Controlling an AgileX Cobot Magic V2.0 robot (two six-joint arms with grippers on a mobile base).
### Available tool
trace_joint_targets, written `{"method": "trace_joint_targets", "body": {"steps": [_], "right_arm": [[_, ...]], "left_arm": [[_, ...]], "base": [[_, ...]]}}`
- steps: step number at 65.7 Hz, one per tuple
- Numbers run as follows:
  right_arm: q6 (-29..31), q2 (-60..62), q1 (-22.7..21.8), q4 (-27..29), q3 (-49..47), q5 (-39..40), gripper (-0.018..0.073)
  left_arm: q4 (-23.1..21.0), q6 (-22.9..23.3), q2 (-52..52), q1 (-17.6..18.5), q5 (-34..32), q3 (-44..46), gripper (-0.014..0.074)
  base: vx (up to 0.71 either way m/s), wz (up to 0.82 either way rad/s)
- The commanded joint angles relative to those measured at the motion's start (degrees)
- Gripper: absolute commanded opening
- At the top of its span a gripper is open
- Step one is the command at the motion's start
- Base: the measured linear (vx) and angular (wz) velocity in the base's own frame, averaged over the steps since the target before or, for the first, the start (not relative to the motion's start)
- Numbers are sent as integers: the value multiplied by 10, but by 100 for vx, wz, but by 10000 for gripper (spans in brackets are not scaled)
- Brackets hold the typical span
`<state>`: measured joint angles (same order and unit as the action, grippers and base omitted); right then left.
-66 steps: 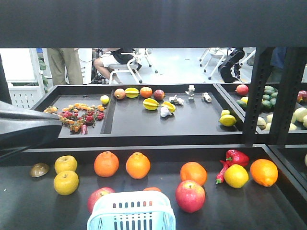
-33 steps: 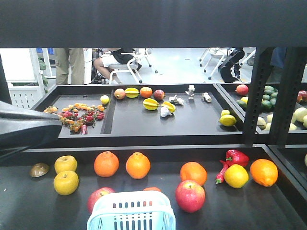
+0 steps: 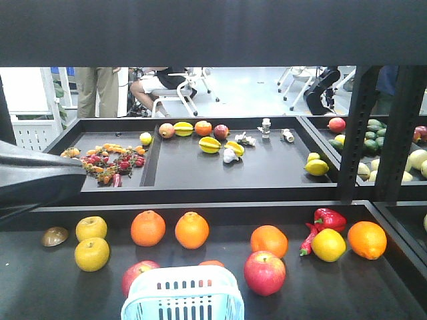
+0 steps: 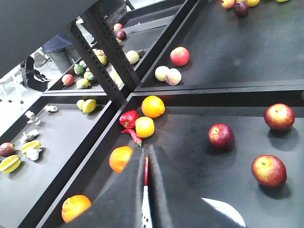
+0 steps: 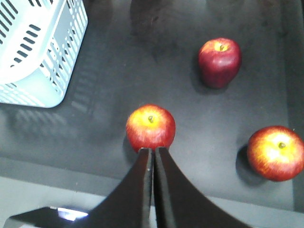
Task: Pick three apples into basket with both arms
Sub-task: 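Move the open right gripper over a red apple beside the basket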
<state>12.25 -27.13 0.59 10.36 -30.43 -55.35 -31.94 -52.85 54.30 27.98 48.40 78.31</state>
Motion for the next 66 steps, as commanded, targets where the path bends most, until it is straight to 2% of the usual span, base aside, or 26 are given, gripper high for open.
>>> {"method": "trace_joint_targets", "body": {"steps": [1, 19, 29, 40, 54, 62, 66], "right_arm": [[4, -7, -2, 6, -20, 13, 11], [4, -7, -2, 9, -20, -19, 60], [4, -7, -2, 39, -20, -24, 134], [5, -7, -2, 75, -20, -27, 276], [6, -13, -2, 74, -20, -27, 504], [6, -37, -2, 74, -20, -27, 589], [6, -57, -2, 74, -20, -27, 603]], "left_arm": [[-18, 5, -4, 3, -34, 16, -8], [-18, 5, -4, 3, -34, 16, -8], [-18, 5, -4, 3, -34, 16, -8], [-18, 5, -4, 3, -34, 16, -8], [-18, 5, -4, 3, -34, 16, -8], [-18, 5, -4, 3, -34, 16, -8], [-18, 5, -4, 3, -34, 16, -8]], "base": [[0, 0], [0, 0], [0, 0], [0, 0], [0, 0], [0, 0], [0, 0]]}}
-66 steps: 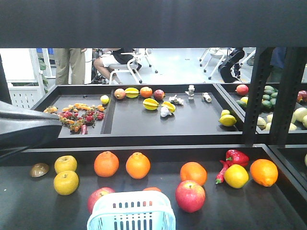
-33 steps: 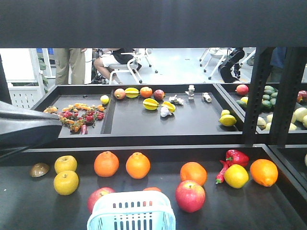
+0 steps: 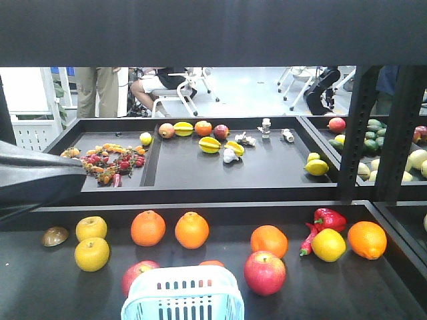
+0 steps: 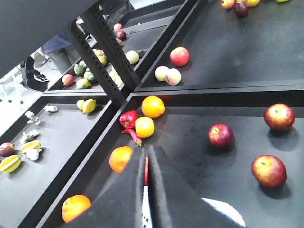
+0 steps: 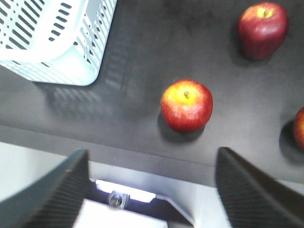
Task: Pick three apples into basket with both arms
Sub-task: 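Move the open right gripper over a red apple beside the basket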
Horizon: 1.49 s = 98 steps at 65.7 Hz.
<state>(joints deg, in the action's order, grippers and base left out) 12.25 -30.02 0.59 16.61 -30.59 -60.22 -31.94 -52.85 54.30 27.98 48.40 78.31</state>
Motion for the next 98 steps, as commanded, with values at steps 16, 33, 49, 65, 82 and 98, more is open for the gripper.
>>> {"method": "trace_joint_targets", "body": {"steps": [16, 33, 49, 65, 82, 98], "right_arm": [[6, -110, -2, -5, -18, 32, 592], [20, -186, -2, -34, -18, 50, 592], [31, -227, -2, -24, -19, 91, 596], [68, -252, -2, 4, -19, 100, 605], [70, -285, -2, 2, -19, 132, 602], [90, -318, -2, 4, -19, 138, 602]], "left_arm": [[-18, 5, -4, 3, -34, 16, -8], [-18, 5, -4, 3, -34, 16, -8], [-18, 5, -4, 3, -34, 16, -8], [-18, 5, -4, 3, -34, 16, -8], [-18, 5, -4, 3, -34, 16, -8], [-18, 5, -4, 3, -34, 16, -8]], "base": [[0, 0], [0, 0], [0, 0], [0, 0], [0, 0], [0, 0]]}}
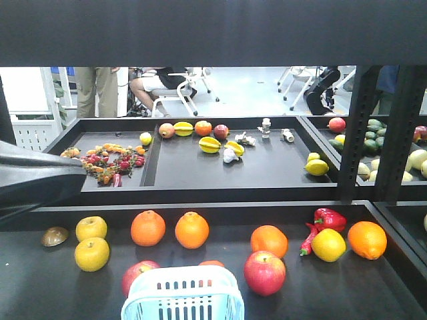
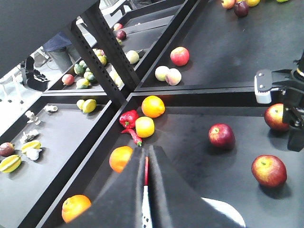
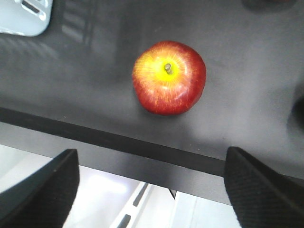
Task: Pick three apples into basket with both arms
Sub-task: 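Move the open right gripper over a red apple beside the basket, then close the right gripper on the red apple and lift it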
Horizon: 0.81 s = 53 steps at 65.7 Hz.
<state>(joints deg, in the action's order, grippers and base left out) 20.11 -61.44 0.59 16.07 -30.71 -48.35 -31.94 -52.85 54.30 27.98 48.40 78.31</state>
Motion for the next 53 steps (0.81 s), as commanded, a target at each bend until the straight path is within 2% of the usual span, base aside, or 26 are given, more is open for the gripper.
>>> {"method": "trace_joint_targets", "body": {"steps": [1, 17, 31, 39, 46, 53], "right_arm": [[12, -6, -2, 9, -18, 19, 602], [60, -14, -2, 31, -18, 20, 601], [78, -15, -2, 53, -18, 41, 599], [96, -34, 1, 102, -18, 40, 599], [107, -61, 35, 116, -18, 42, 599], [103, -82, 76, 92, -18, 83, 599]], "left_arm": [[-18, 5, -4, 3, -34, 16, -8], [-18, 5, -4, 3, -34, 16, -8], [-18, 5, -4, 3, -34, 16, -8], [-18, 5, -4, 3, -34, 16, -8], [-18, 5, -4, 3, -34, 16, -8], [-18, 5, -4, 3, -34, 16, -8]], "base": [[0, 0], [0, 0], [0, 0], [0, 0], [0, 0], [0, 0]]}}
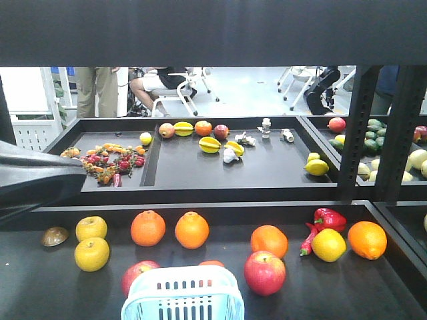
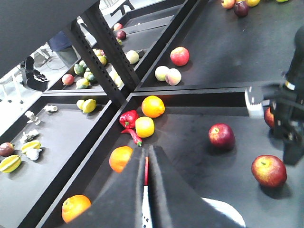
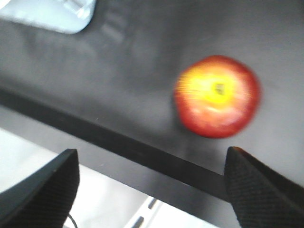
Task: Pick three apples into basket with both arms
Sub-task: 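Close the right gripper on the red apple and lift it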
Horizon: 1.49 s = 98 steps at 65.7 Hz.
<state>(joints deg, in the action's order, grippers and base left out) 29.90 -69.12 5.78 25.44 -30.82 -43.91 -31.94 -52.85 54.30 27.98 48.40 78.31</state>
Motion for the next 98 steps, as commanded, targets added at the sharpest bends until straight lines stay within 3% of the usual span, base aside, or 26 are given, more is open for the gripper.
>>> {"method": "trace_joint_targets", "body": {"steps": [1, 9, 24, 41, 68, 98], "right_arm": [[3, -8, 27, -3, -17, 49, 599], [-25, -38, 34, 0, -17, 85, 599], [-36, -113, 33, -1, -25, 85, 605], [-62, -139, 33, -3, -88, 60, 688], [-196, -161, 31, -119, -114, 40, 708], [-217, -250, 31, -121, -119, 66, 707]], "left_arm": [[-18, 5, -4, 3, -34, 16, -8], [-18, 5, -4, 3, -34, 16, -8], [-18, 5, -4, 3, -34, 16, -8], [-18, 5, -4, 3, -34, 16, -8], [-18, 5, -4, 3, -34, 16, -8], [-18, 5, -4, 3, -34, 16, -8]], "base": [[0, 0], [0, 0], [0, 0], [0, 0], [0, 0], [0, 0]]}}
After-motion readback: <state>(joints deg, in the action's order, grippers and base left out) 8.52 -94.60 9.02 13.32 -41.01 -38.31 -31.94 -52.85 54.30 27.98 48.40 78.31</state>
